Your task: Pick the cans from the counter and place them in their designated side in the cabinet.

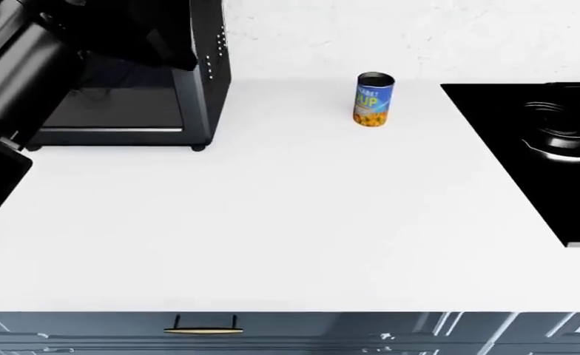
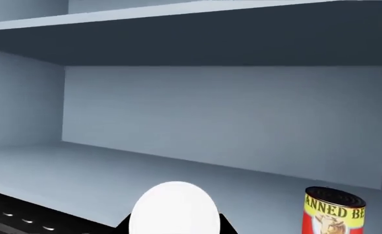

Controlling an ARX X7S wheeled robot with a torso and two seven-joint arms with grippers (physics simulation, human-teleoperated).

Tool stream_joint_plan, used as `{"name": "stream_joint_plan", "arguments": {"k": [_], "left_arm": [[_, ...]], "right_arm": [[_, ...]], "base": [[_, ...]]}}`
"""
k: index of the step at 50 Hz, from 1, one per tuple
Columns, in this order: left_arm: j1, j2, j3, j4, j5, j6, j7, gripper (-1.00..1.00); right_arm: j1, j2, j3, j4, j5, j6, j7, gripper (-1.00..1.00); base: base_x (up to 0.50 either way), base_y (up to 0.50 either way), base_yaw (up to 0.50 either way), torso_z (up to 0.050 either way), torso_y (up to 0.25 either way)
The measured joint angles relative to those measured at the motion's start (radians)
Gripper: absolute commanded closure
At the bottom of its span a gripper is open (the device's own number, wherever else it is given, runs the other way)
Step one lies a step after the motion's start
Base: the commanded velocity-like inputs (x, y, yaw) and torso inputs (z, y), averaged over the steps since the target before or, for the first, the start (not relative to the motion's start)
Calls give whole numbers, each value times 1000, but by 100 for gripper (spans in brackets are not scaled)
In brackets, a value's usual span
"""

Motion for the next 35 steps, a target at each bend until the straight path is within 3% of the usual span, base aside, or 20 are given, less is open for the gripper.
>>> {"name": "stream_joint_plan", "arguments": {"k": [35], "left_arm": [[-9, -12, 13, 2, -5, 4, -8, -100]], "right_arm": [[-2, 0, -1, 2, -2, 0, 1, 100]], "base": [[274, -11, 0, 0, 1]]}}
